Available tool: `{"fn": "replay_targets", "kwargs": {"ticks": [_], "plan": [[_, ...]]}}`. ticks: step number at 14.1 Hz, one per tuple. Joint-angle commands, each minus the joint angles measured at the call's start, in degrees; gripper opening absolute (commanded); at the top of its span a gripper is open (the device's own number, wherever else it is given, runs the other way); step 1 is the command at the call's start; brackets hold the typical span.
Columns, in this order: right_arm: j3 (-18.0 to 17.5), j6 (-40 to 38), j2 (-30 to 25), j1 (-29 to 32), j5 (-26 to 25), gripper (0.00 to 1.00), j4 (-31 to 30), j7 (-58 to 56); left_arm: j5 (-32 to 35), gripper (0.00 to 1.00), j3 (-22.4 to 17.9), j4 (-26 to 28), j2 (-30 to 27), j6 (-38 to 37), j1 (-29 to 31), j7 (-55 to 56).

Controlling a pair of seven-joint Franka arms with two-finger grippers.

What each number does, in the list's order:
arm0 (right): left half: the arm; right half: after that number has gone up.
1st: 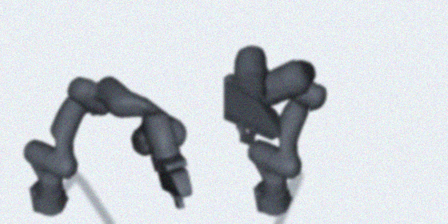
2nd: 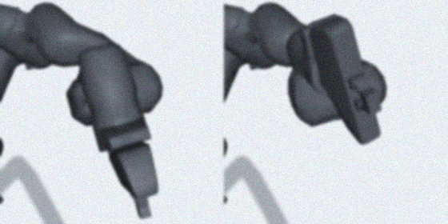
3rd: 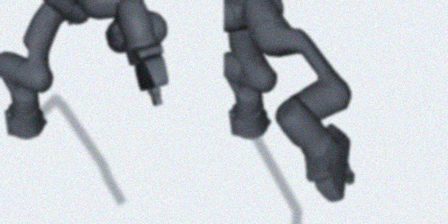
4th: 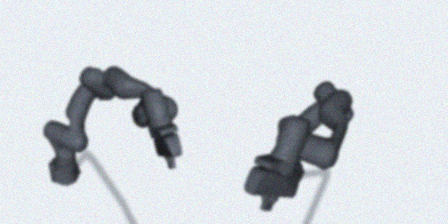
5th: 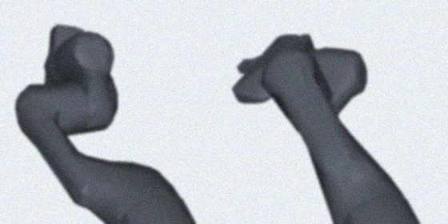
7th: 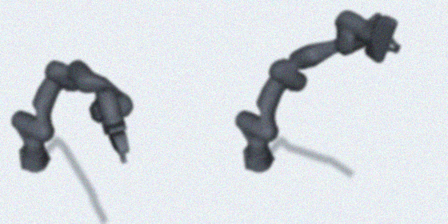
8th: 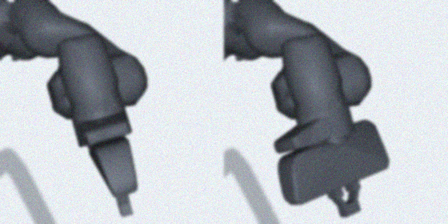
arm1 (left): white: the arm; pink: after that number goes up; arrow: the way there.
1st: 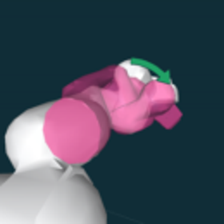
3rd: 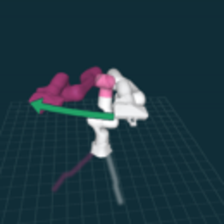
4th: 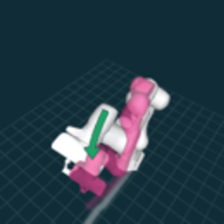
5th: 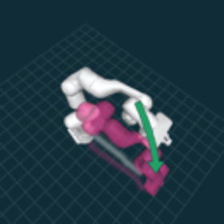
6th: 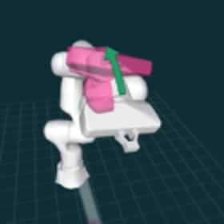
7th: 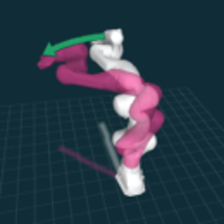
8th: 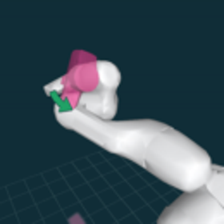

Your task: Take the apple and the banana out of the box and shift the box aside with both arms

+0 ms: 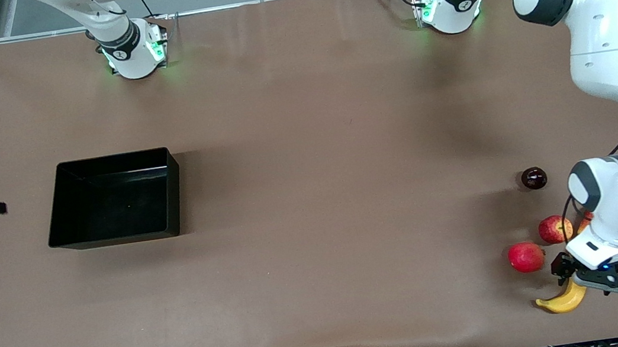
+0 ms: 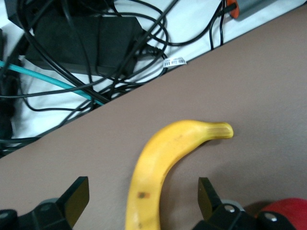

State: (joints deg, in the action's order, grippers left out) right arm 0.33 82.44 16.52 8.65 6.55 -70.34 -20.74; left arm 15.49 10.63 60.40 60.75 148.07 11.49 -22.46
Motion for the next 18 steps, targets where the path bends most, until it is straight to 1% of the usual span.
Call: {"fn": "replay_targets", "kwargs": {"ticks": [1, 3, 5, 7, 8, 9, 11, 12, 13, 14, 16, 18], "plan": [[-0.2, -4.6, -7.0, -2.8, 0.1, 1.00, -1.4, 0.4, -1.9, 1.00, 1.5, 0.7, -6.7, -10.5, 0.1, -0.2], [-0.2, -7.7, -8.7, -3.1, -0.7, 1.00, -1.6, 0.4, -5.2, 1.00, 2.4, 1.0, -10.4, -16.4, 1.0, 2.8], [0.0, -8.5, -10.2, -3.1, -1.6, 1.00, -4.0, 1.4, -5.7, 1.00, 2.5, 3.1, -15.6, -23.5, 0.8, 5.9], [-0.2, -9.0, -11.2, -3.4, -1.6, 1.00, -5.5, 9.6, -5.7, 1.00, 3.9, 4.2, -21.4, -32.5, 0.4, 13.6], [-0.4, -9.4, -12.0, -4.5, -1.5, 1.00, -6.3, 15.7, -5.7, 1.00, 4.9, 5.1, -24.0, -36.4, 0.4, 17.9], [-0.4, -10.3, -13.1, -6.1, -1.6, 1.00, -7.6, 19.2, -5.7, 1.00, 6.1, 7.2, -27.1, -39.1, 0.5, 20.9], [-0.6, -10.0, -17.5, -6.6, -3.4, 1.00, -13.4, 19.9, -5.8, 1.00, 6.3, 10.7, -32.3, -41.4, 0.6, 23.9], [-0.6, -8.5, -20.0, -6.8, -3.9, 1.00, -17.2, 19.9, -5.8, 1.00, 6.3, 12.9, -34.8, -42.1, 0.6, 25.3], [-0.4, -6.1, -22.9, -6.5, -3.9, 1.00, -21.2, 19.9, -5.8, 1.00, 6.3, 16.3, -37.8, -42.2, 0.7, 25.6], [-0.2, -3.6, -24.7, -6.4, -3.9, 1.00, -24.1, 19.9, -5.8, 1.00, 6.3, 19.0, -40.6, -42.2, 0.8, 25.6], [-0.2, -2.6, -25.1, -6.4, -3.9, 1.00, -24.8, 19.6, -7.3, 1.00, 6.3, 24.0, -46.2, -42.1, 1.1, 28.4], [-0.3, -2.7, -25.1, -6.6, -3.9, 1.00, -24.6, 19.6, -8.5, 1.00, 6.2, 26.2, -49.8, -42.9, 1.1, 29.1]]}}
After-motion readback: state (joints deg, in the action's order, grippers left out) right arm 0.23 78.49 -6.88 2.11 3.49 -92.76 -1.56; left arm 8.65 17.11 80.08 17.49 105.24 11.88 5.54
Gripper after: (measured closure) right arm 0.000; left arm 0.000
